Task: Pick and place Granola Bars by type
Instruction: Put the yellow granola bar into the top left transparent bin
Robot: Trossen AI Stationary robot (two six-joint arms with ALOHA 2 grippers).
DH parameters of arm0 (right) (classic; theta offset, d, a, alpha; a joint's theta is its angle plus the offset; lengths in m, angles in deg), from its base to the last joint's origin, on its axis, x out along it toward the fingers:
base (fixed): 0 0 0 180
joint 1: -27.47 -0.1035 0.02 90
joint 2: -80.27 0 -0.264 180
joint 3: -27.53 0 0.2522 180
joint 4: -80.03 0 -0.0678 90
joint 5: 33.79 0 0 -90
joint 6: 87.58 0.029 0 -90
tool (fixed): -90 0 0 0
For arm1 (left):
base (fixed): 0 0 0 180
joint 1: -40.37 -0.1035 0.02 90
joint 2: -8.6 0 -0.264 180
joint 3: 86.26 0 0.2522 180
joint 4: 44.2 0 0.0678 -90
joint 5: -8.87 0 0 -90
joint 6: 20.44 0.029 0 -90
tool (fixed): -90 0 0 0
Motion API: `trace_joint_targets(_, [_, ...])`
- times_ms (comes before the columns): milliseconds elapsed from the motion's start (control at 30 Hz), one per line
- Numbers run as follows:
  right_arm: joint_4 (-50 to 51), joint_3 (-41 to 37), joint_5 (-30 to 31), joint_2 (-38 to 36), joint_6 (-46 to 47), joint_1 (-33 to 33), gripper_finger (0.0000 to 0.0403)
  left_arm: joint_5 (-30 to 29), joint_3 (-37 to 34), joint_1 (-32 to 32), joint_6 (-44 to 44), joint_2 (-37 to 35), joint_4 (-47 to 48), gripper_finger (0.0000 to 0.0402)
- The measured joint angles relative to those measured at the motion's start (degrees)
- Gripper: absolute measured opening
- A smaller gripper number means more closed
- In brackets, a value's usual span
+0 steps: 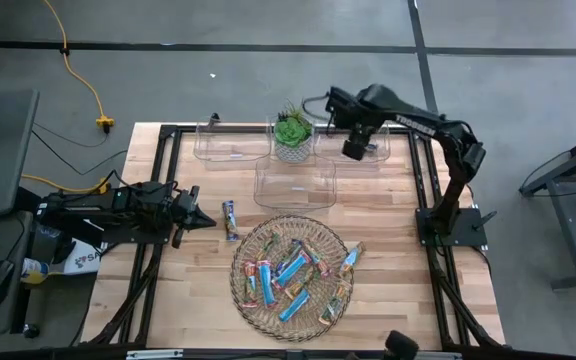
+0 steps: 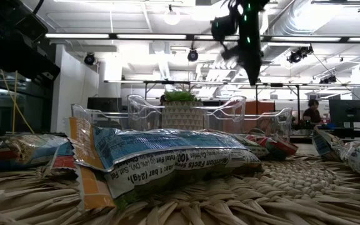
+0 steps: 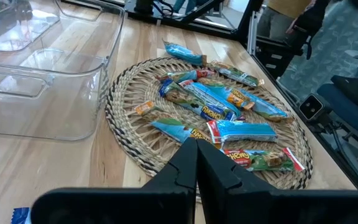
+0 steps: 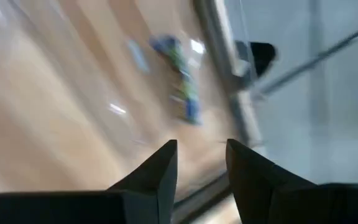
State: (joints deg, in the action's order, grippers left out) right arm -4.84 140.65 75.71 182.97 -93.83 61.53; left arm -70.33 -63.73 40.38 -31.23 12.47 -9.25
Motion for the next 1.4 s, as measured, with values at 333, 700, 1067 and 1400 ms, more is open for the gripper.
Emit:
trace_joint_targets(333, [8.52,18.68,-29.64,-0.04,16.13,-3.26,0.0119,0.02,0.01,0.0,0.0,0.01,0.0,0.0001])
trace_joint_targets(700, [8.7,24.21,-37.12,-2.57,31.53,-19.47,0.0119,0.04,0.01,0.0,0.0,0.01,0.0,0.0001])
trace_joint_targets(1067, [8.58,24.16,-25.76,-2.19,65.82,-43.38,0.0119,0.07,0.01,0.0,0.0,0.0,-0.01,0.0001])
trace_joint_targets(1400, [7.6,20.17,-8.83,-2.01,102.13,-62.03,0.0119,0.11,0.0,0.0,0.0,0.01,0.0,0.0001])
